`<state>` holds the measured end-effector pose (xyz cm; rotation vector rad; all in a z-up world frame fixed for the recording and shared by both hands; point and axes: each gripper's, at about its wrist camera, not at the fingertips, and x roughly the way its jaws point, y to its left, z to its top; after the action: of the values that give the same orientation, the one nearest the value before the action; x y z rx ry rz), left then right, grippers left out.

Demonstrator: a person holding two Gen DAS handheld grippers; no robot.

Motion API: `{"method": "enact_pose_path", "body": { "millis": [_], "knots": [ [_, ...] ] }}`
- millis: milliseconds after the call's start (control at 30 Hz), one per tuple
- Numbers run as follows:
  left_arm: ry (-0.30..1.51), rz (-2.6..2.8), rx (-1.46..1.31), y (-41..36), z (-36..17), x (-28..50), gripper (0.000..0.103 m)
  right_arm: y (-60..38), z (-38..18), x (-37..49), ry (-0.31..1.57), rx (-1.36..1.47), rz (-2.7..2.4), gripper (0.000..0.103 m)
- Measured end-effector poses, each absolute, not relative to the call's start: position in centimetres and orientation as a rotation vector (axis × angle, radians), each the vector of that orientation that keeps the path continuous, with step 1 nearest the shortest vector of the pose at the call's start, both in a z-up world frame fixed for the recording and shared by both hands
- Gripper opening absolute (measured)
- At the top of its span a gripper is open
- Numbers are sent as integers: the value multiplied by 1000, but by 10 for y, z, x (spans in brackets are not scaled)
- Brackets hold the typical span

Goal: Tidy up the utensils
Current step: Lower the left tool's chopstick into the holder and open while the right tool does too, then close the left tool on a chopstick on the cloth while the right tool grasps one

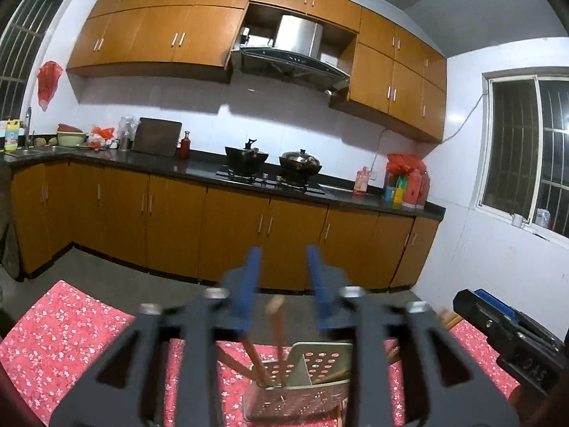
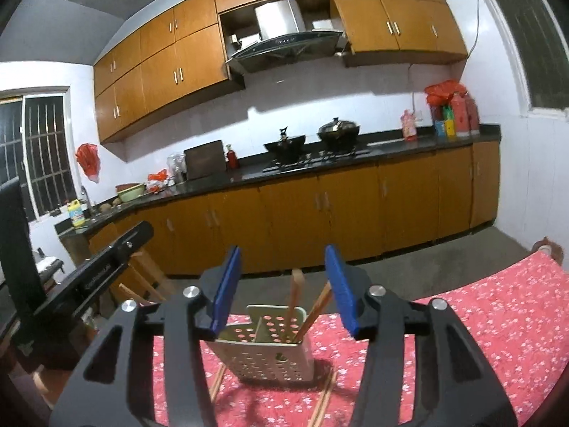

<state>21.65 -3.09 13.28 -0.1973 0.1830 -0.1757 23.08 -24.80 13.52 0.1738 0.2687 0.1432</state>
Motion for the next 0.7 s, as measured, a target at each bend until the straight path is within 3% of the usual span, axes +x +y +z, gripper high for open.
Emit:
{"method": "enact_pose_path", "body": {
  "millis": [367, 600, 633, 700],
  "knots": [
    [148, -143, -233, 10, 152, 164, 49, -281, 129, 176, 219, 172, 14, 50],
    [343, -32, -146, 39, 87, 146, 51, -313, 40, 188, 509, 223, -57, 50],
    [390, -18, -131, 41, 74, 148, 50, -311, 24, 193, 569, 221, -53, 48],
    [510, -6, -116, 46, 45, 155, 50, -302, -1, 200, 671, 219, -20, 35]
  ]
}}
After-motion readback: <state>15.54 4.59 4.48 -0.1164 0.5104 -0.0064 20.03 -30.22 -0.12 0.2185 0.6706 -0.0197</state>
